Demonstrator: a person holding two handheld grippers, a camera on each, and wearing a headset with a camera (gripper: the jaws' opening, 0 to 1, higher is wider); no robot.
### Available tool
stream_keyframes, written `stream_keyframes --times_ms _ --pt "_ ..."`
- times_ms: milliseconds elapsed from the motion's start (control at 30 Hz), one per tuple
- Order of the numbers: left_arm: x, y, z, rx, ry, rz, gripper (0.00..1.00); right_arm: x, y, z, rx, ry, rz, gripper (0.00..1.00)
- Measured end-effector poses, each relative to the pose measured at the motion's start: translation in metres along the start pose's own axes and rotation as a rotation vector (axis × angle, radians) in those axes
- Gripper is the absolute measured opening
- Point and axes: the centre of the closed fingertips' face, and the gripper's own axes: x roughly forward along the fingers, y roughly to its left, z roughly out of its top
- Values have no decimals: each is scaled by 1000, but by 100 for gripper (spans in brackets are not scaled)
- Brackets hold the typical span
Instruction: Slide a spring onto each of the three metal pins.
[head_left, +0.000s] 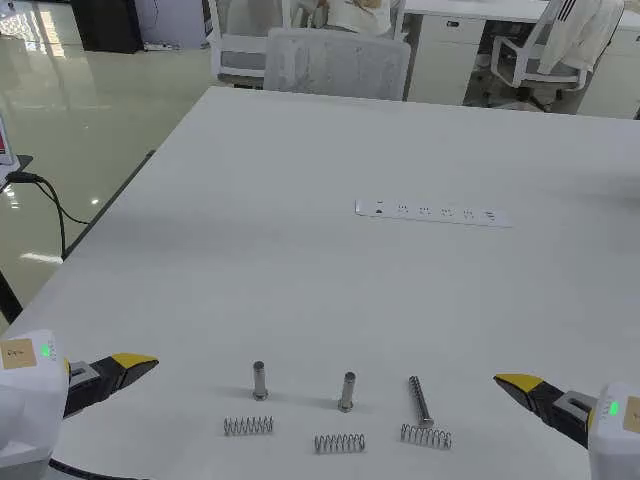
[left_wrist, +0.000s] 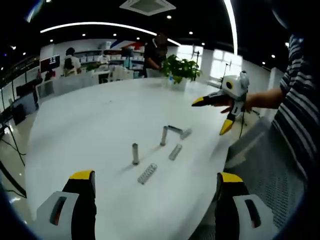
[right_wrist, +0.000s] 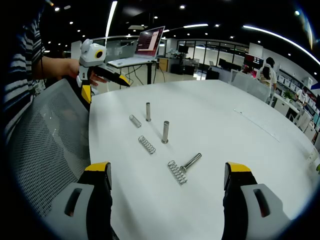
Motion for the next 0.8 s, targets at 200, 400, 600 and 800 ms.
stream_keyframes --times_ms 200,400,600,800 --pt "0 2 -1 -4 -1 6 98 -1 0 2 -1 -6 0 92" --pt "1 0 -2 -4 4 2 98 -1 -1 2 5 -7 -3 92" --pt "0 0 -4 -3 7 -1 98 0 0 2 2 -6 -2 92" --pt "-2 0 1 -7 -12 -1 98 -1 0 1 5 -6 1 93"
